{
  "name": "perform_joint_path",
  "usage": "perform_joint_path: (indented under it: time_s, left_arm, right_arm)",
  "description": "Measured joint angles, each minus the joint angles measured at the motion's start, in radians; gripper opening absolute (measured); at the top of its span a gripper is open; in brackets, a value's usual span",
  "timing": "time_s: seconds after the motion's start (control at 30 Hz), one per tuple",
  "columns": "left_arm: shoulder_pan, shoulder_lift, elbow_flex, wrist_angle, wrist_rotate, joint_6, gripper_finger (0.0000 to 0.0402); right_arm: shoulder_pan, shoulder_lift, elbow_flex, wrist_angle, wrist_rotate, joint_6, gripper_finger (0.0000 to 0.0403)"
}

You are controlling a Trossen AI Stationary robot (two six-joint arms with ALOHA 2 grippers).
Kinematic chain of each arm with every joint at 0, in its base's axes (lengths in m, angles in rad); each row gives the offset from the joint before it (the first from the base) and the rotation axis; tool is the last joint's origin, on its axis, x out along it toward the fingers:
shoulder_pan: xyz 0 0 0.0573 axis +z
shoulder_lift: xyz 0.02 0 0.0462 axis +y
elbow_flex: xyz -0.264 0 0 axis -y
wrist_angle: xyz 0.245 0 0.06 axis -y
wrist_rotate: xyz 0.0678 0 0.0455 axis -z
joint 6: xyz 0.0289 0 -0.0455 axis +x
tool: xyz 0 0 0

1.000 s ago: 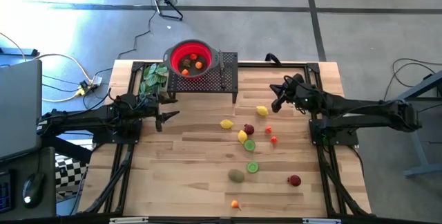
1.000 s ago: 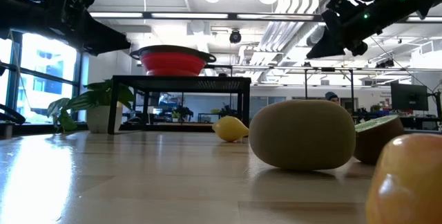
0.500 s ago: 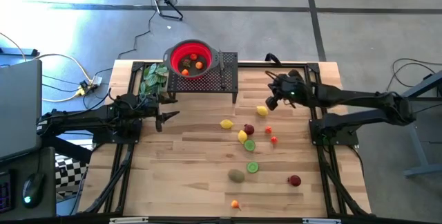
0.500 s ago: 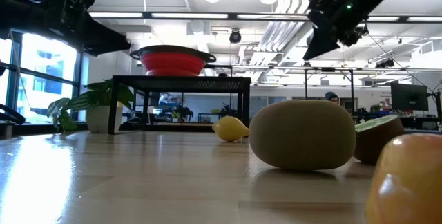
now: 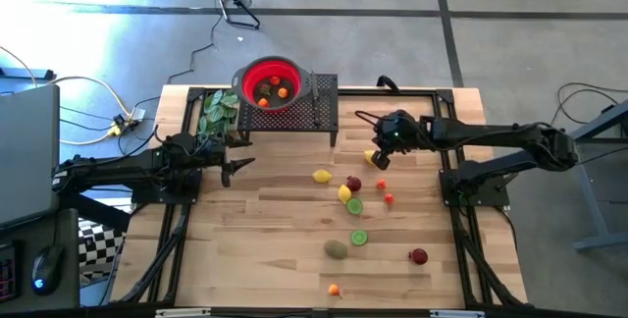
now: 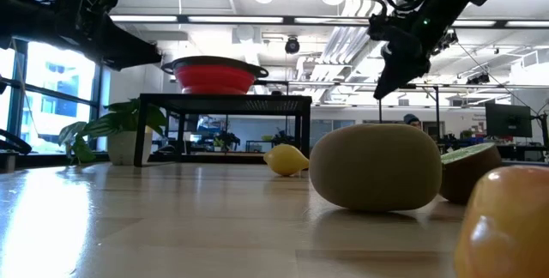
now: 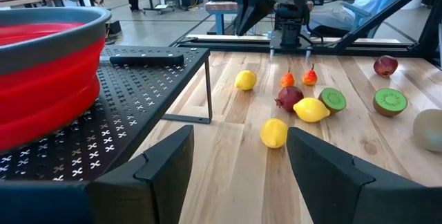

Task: Pick & Place Fruit
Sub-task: Put the yellow lemon into the red strainer bowl on the shelf

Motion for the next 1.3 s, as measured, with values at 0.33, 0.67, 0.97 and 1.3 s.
perform_joint_path:
  time_s: [0.33, 0.67, 0.97, 1.3]
  left_arm:
    - [0.0, 0.0, 0.0, 0.0, 0.0, 0.0, 0.0228]
    - [0.0, 0.0, 0.0, 0.0, 0.001, 0.0, 0.0228]
    - [0.0, 0.0, 0.0, 0.0, 0.0, 0.0, 0.0228]
    - [0.0, 0.0, 0.0, 0.0, -0.047, 0.0, 0.0228]
  right_arm:
    - [0.0, 0.014, 0.0, -0.056, -0.003, -0.05, 0.0074]
    - [0.0, 0.014, 0.0, -0.062, -0.003, -0.057, 0.0288]
    - [0.0, 0.014, 0.0, -0.023, 0.001, -0.058, 0.0369]
    - [-0.001, 0.038, -0.008, 0.003, -0.001, -0.024, 0.0365]
